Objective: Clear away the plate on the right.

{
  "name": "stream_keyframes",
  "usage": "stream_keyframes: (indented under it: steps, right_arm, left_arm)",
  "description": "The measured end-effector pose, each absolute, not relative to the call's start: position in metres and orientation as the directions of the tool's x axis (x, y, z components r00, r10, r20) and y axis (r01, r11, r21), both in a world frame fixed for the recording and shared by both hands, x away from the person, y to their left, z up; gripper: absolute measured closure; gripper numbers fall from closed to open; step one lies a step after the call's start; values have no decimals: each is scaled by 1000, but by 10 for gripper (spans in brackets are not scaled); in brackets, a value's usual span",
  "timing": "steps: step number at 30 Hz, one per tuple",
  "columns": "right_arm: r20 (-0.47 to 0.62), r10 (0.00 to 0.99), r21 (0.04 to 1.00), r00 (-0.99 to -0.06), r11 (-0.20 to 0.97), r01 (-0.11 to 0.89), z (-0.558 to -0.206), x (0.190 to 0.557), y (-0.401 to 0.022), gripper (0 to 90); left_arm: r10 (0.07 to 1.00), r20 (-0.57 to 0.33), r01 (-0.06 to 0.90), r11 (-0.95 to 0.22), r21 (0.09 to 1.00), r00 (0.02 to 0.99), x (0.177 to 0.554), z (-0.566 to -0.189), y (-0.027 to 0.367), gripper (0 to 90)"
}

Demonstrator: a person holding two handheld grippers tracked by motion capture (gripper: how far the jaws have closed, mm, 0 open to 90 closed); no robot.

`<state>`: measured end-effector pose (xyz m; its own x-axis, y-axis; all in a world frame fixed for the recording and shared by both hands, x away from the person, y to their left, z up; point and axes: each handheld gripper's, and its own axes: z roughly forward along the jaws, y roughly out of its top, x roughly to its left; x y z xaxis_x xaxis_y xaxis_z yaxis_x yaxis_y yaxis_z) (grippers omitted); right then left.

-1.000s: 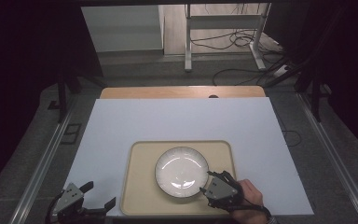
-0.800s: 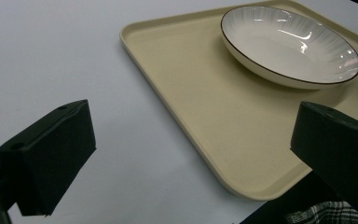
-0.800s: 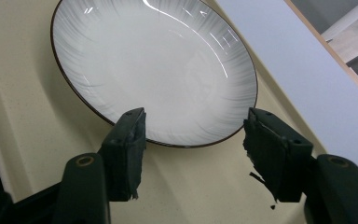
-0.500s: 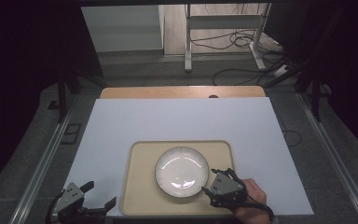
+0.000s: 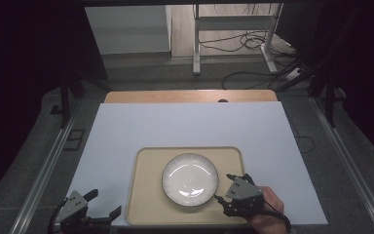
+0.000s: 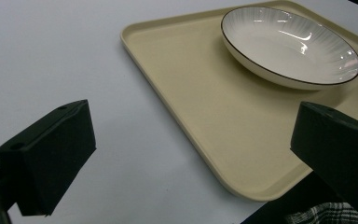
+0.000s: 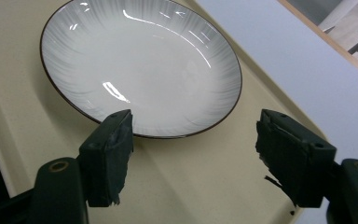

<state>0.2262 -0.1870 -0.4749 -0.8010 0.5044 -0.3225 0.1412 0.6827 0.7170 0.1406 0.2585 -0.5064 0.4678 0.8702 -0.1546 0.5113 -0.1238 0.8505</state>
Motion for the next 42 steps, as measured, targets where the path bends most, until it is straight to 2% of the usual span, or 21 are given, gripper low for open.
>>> stream_keyframes:
  steps: [30, 42]
  right_arm:
    - [-218, 599, 748, -771, 610, 262, -479, 231, -216, 75]
    - [-205, 624, 754, -754, 592, 285, -477, 229, -227, 34]
  left_arm:
    - [869, -163, 510, -115, 852, 468, 141, -507, 259, 0]
    - [867, -167, 509, -111, 854, 470, 141, -507, 260, 0]
